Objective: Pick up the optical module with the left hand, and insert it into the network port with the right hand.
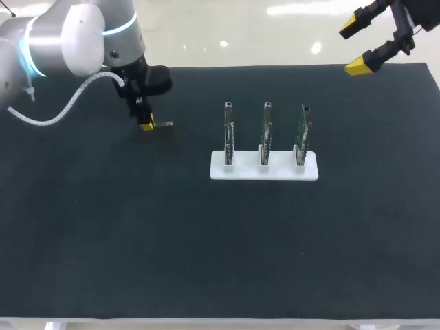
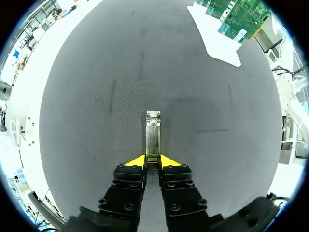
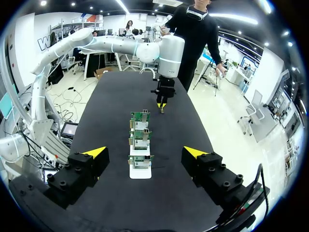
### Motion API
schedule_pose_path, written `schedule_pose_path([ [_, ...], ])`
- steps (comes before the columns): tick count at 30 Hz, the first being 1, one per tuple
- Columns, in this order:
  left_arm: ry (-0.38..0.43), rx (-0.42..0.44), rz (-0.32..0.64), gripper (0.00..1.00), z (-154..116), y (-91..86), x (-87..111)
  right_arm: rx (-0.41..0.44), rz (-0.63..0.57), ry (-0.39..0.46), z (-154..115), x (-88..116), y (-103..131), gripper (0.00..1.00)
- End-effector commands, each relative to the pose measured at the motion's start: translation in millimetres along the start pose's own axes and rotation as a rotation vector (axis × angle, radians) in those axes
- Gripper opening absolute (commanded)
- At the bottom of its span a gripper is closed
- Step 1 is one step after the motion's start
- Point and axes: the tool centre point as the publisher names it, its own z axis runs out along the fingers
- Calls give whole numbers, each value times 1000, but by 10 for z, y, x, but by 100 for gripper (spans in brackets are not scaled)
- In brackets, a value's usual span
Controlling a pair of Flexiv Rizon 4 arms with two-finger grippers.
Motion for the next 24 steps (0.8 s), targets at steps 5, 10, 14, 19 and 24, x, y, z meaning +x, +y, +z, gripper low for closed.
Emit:
schedule_pose_path([
  [5,-21,-6,1,0,-71,-21,-27,1,-1,-2,4,2,2,100],
  [10,-71,0,9,0,-233,-60,-62,1,-1,-2,4,2,2,100],
  [14,-158,8,36,0,-442,-138,-94,1,-1,-2,4,2,2,100],
  [19,-338,-5,73,0,-832,-284,-182,1,-1,-2,4,2,2,100],
  [24,-567,-21,81,0,-1332,-479,-290,1,-1,-2,4,2,2,100],
])
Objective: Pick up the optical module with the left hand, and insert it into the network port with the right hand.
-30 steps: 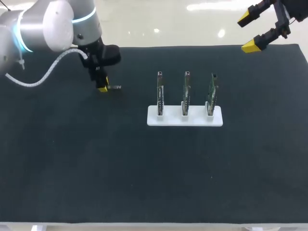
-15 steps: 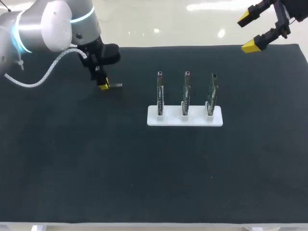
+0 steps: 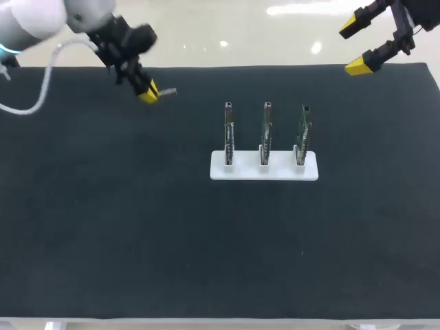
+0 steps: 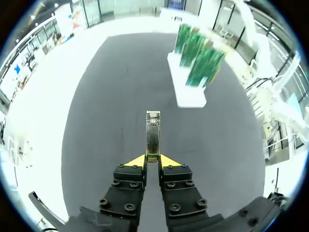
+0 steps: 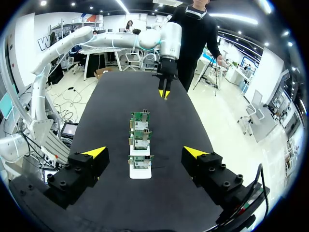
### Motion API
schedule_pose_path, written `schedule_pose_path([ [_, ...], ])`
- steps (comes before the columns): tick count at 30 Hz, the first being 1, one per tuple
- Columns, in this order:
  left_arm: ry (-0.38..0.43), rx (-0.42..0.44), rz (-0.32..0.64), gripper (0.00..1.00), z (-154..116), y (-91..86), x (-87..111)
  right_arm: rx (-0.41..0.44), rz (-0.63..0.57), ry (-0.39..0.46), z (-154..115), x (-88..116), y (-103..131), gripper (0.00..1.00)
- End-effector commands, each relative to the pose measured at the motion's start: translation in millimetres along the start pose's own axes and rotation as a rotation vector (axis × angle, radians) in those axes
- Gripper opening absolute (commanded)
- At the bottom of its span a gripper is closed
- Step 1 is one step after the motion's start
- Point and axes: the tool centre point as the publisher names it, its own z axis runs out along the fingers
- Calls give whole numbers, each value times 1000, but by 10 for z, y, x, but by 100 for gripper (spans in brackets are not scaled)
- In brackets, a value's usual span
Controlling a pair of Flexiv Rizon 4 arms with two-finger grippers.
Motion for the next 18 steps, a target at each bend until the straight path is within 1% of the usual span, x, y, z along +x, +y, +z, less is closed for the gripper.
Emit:
schedule_pose_path([
  [1,-238,-85,19,0,-398,-410,-107,1,-1,-2,4,2,2,100],
  [3,-303,-82,14,0,-554,-493,-223,1,-1,-2,4,2,2,100],
  [5,-370,-97,19,0,-692,-574,-324,1,-1,-2,4,2,2,100],
  [8,-460,-93,1,0,-873,-677,-465,1,-1,-2,4,2,2,100],
  [10,-508,-86,-5,0,-1003,-772,-545,1,-1,-2,4,2,2,100],
  [13,-587,-73,4,0,-1133,-910,-623,1,-1,-2,4,2,2,100],
  [14,-604,-82,9,0,-1188,-974,-657,1,-1,-2,4,2,2,100],
  [16,-645,-80,10,0,-1249,-1046,-700,1,-1,-2,4,2,2,100],
  [18,-694,-105,28,0,-1312,-1119,-743,1,-1,-2,4,2,2,100],
])
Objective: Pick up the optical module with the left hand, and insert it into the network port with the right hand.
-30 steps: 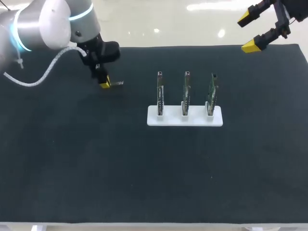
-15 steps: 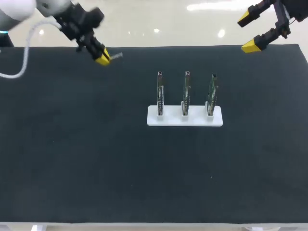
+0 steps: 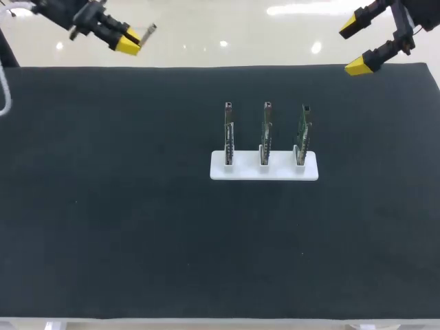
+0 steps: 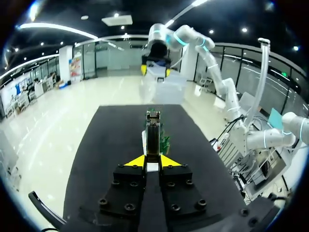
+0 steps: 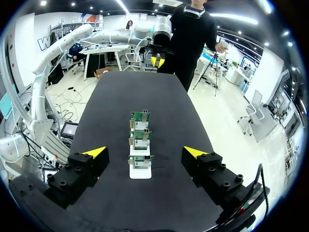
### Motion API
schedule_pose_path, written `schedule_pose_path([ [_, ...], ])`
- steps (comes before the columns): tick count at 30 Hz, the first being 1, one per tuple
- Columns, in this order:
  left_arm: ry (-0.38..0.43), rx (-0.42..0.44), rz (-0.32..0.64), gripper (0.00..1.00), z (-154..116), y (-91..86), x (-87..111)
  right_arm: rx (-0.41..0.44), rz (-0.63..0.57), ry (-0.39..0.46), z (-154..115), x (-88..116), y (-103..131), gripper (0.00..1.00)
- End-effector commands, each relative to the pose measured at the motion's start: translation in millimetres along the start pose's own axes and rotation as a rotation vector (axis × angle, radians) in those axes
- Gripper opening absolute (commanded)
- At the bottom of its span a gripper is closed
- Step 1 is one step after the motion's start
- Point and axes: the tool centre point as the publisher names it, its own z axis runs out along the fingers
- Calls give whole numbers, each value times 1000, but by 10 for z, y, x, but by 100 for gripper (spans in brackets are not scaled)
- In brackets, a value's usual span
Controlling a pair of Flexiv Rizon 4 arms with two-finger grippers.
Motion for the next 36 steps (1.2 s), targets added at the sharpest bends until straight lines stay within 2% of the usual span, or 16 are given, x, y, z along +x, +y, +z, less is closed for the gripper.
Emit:
schedule_pose_path([
  [1,-158,-205,47,0,-30,-475,-29,1,-1,-2,4,2,2,100],
  [8,-252,-241,52,0,-4,-643,-164,1,-1,-2,4,2,2,100],
  [13,-314,-294,6,0,-10,-673,-248,1,-1,-2,4,2,2,100],
  [26,-327,-443,-67,0,50,-699,-330,1,-1,-2,4,2,2,100],
  [36,-335,-434,-85,0,54,-701,-350,1,-1,-2,4,2,2,100],
])
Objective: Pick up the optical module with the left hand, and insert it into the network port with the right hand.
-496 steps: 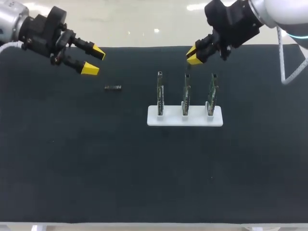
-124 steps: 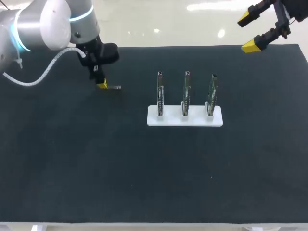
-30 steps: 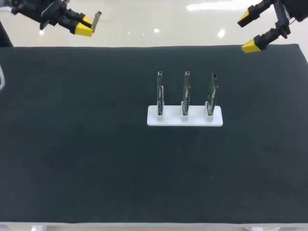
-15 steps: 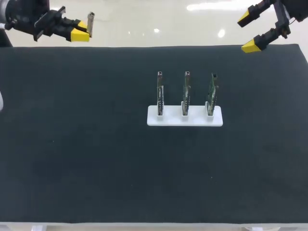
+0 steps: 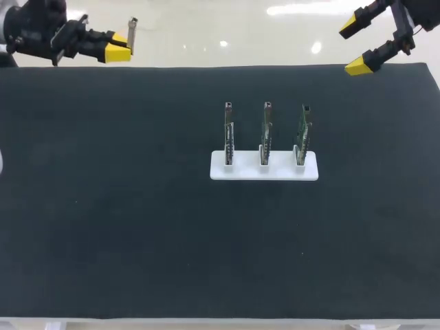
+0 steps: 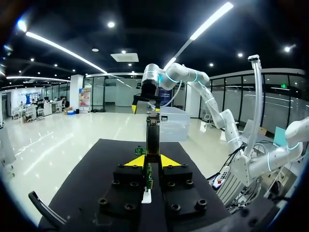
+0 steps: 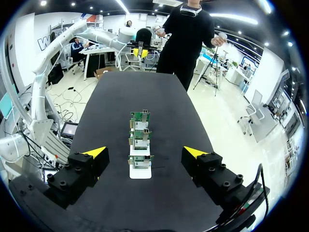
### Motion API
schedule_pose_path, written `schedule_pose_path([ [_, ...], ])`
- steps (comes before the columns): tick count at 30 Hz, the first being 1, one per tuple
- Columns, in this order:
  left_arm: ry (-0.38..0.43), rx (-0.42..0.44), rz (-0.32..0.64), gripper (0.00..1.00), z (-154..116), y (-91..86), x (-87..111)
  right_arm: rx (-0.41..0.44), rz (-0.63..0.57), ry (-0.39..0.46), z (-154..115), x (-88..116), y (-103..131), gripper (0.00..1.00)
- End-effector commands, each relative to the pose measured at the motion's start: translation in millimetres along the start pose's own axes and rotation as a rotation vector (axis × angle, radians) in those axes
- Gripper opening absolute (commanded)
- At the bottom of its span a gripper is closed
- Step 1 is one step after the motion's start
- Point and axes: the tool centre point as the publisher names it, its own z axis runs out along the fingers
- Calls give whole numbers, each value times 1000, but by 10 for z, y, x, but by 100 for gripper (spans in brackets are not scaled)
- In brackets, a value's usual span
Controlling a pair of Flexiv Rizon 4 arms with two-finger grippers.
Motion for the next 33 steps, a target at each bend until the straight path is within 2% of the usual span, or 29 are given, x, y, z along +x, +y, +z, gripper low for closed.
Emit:
schedule_pose_path([
  [1,-1,-340,2,0,12,-55,3,1,-1,-2,4,2,2,100],
  [12,-1,-340,2,0,12,-55,3,1,-1,-2,4,2,2,100],
  [15,-67,-329,45,0,132,-26,-38,1,-1,-2,4,2,2,100],
  [22,-174,-325,72,0,453,168,-189,1,-1,-2,4,2,2,100],
  [27,-188,-310,63,0,693,275,-217,1,-1,-2,4,2,2,100],
  [33,-201,-220,62,0,861,289,-233,1,-1,-2,4,2,2,100],
])
